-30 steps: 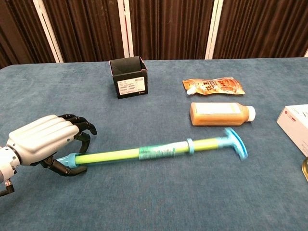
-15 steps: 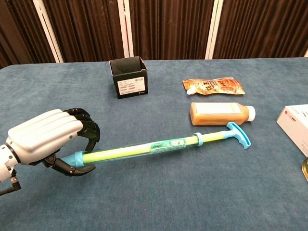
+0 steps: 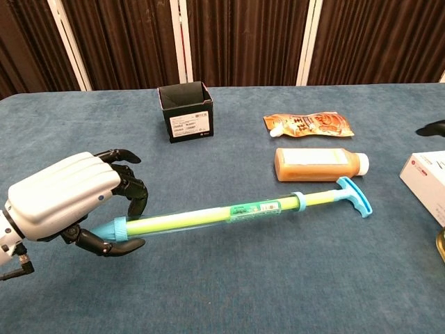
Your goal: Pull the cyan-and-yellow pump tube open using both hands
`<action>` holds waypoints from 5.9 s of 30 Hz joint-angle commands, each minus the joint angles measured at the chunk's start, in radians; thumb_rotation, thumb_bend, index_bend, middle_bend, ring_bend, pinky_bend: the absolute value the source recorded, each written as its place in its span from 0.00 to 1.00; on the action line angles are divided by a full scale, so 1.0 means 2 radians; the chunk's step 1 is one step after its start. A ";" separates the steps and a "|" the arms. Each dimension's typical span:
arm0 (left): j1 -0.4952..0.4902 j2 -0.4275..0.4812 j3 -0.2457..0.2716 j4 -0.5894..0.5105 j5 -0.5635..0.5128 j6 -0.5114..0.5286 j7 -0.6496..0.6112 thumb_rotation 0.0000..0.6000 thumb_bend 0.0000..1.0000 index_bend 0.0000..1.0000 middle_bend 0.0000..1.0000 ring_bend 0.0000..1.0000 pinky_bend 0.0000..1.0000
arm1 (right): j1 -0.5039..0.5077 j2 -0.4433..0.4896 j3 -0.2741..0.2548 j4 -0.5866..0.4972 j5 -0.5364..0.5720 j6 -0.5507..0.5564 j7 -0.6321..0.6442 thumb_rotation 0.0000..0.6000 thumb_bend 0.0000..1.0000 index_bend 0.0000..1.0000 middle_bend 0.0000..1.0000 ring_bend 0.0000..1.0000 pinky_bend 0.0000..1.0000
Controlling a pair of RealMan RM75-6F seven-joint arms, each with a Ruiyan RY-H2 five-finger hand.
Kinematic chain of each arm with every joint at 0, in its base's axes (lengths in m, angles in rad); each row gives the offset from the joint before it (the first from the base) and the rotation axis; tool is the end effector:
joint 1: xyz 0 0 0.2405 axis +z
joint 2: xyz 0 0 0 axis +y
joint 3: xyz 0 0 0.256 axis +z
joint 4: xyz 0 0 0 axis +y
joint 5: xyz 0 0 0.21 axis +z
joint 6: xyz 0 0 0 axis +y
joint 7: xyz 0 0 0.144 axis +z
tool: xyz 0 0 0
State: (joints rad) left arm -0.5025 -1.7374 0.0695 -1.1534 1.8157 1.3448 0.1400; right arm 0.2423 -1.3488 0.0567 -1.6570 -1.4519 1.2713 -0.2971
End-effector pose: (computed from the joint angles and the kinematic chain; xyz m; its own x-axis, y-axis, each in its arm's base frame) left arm -0.1862 0.2387 -0.0538 0.4867 0.0029 0.8736 0.6296 -0.6943 -0.3485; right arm -0.2534 -0.2179 0.0569 0.4337 -0.1622 0.8863 -0.8960 -0.1816 0.4052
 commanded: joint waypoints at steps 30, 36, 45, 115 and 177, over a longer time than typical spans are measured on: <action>-0.025 -0.062 0.002 0.082 0.078 0.138 -0.103 1.00 0.47 0.65 0.58 0.49 0.16 | 0.023 0.003 -0.016 -0.044 -0.020 -0.028 0.057 1.00 0.12 0.10 0.00 0.00 0.00; -0.031 -0.073 0.000 0.097 0.080 0.148 -0.113 1.00 0.47 0.65 0.58 0.49 0.16 | 0.028 0.000 -0.017 -0.034 -0.035 -0.028 0.084 1.00 0.19 0.23 0.01 0.00 0.00; -0.031 -0.069 -0.001 0.104 0.081 0.173 -0.113 1.00 0.47 0.65 0.58 0.49 0.16 | 0.032 -0.009 -0.014 -0.005 -0.039 -0.022 0.108 1.00 0.30 0.65 0.16 0.04 0.00; 0.007 0.061 0.013 0.018 0.121 0.256 -0.116 1.00 0.48 0.66 0.59 0.49 0.16 | 0.121 0.012 0.127 0.144 0.176 -0.090 0.055 1.00 0.23 0.87 0.25 0.11 0.01; 0.052 0.052 -0.009 0.163 -0.041 0.137 -0.271 1.00 0.11 0.19 0.20 0.27 0.16 | 0.098 0.091 0.006 -0.005 0.142 -0.126 -0.018 1.00 0.00 0.00 0.00 0.00 0.00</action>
State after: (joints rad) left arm -0.4321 -1.7986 0.0686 -0.5693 1.7891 1.6491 -0.4957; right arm 0.4756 -1.3092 0.1396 -1.4114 -1.1692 0.9960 -0.1654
